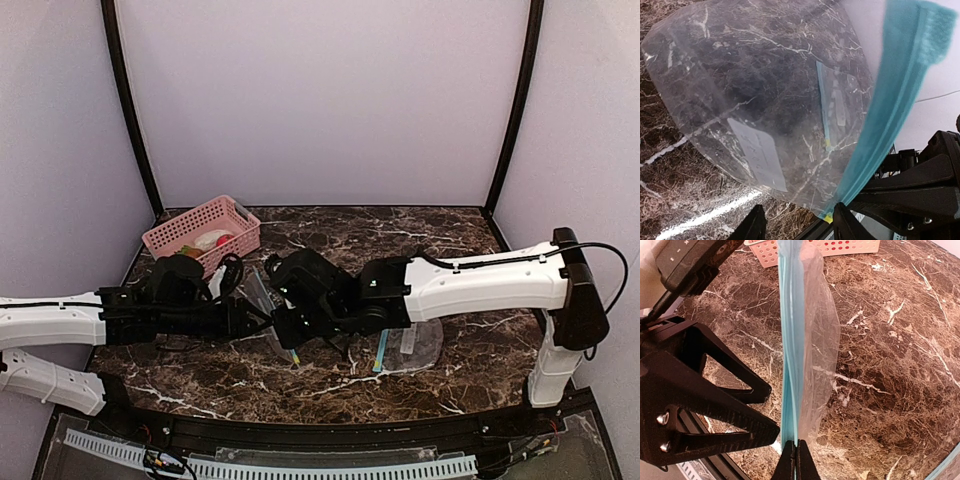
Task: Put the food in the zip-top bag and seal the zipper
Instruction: Pass from the left arm to the right, then pass from the right arm to the left, then pass from the left arm to the right
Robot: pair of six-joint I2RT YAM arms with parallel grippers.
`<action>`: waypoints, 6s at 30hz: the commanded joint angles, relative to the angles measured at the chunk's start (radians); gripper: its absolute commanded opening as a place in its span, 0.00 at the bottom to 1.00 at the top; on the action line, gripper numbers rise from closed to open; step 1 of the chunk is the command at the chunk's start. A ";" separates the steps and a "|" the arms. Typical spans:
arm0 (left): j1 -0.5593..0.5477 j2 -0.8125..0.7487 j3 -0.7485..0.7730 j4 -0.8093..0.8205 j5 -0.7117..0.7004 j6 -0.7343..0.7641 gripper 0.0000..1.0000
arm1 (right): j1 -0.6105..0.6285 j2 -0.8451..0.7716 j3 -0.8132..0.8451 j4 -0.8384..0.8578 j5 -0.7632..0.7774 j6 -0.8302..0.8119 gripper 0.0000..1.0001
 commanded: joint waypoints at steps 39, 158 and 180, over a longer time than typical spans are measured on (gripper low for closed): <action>-0.007 0.090 0.073 -0.012 -0.099 0.041 0.42 | -0.003 -0.009 0.015 -0.010 0.037 -0.007 0.00; -0.024 0.097 0.042 -0.008 -0.131 0.065 0.01 | -0.039 -0.074 -0.038 -0.079 -0.051 -0.061 0.76; -0.025 0.077 0.019 0.026 -0.122 0.041 0.01 | -0.016 0.082 0.098 -0.098 0.061 0.027 0.40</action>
